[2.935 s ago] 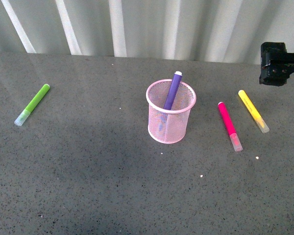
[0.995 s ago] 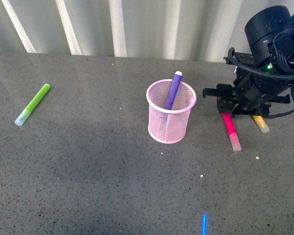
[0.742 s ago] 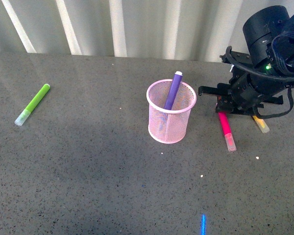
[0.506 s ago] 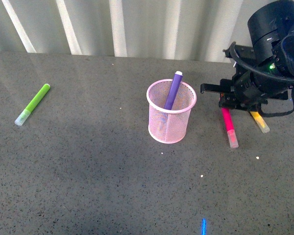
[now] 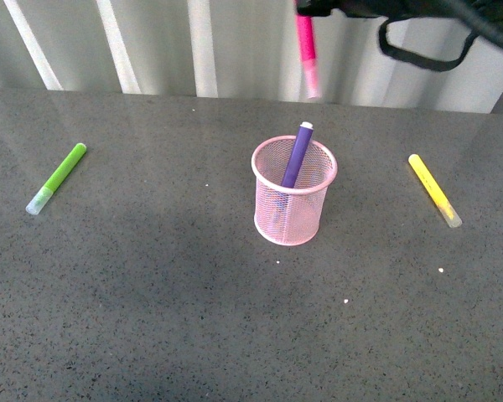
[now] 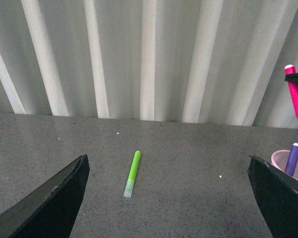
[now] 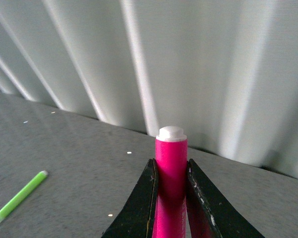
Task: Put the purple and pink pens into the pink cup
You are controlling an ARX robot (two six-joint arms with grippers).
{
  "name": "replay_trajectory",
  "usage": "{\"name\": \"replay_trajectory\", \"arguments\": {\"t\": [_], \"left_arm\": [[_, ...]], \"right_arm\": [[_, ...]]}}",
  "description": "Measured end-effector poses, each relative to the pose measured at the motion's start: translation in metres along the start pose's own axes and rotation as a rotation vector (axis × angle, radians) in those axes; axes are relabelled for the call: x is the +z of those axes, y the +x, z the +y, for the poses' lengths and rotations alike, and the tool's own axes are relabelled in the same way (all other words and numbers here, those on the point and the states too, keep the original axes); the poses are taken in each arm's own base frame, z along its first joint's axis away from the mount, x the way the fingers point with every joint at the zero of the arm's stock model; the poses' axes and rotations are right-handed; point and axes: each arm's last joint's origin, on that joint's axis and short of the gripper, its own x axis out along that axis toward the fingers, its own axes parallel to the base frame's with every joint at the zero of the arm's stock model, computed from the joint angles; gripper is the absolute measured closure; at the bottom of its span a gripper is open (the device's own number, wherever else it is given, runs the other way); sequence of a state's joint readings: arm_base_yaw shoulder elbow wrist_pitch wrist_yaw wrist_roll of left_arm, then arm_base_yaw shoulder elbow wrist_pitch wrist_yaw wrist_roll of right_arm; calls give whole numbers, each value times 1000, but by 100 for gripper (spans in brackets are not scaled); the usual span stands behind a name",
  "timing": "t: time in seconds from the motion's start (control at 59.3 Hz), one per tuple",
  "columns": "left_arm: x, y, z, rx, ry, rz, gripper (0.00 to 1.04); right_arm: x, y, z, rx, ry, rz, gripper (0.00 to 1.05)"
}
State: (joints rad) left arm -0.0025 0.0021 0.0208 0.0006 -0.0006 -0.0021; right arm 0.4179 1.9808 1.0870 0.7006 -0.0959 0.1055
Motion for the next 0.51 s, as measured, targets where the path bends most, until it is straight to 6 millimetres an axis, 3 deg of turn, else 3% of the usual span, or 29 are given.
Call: {"name": "replay_trajectory", "arguments": {"t": [0.067,0.304,0.506], "left_arm": [[0,0,0,0,0,0,7],[0,0,0,0,0,0,7],[0,0,0,0,0,0,7]], "right_arm": [[-16,5,16,33,-59,-26,94],[-47,14,25,27,-145,-39,94],[-54,16,31,30,-154,-26,94]]}}
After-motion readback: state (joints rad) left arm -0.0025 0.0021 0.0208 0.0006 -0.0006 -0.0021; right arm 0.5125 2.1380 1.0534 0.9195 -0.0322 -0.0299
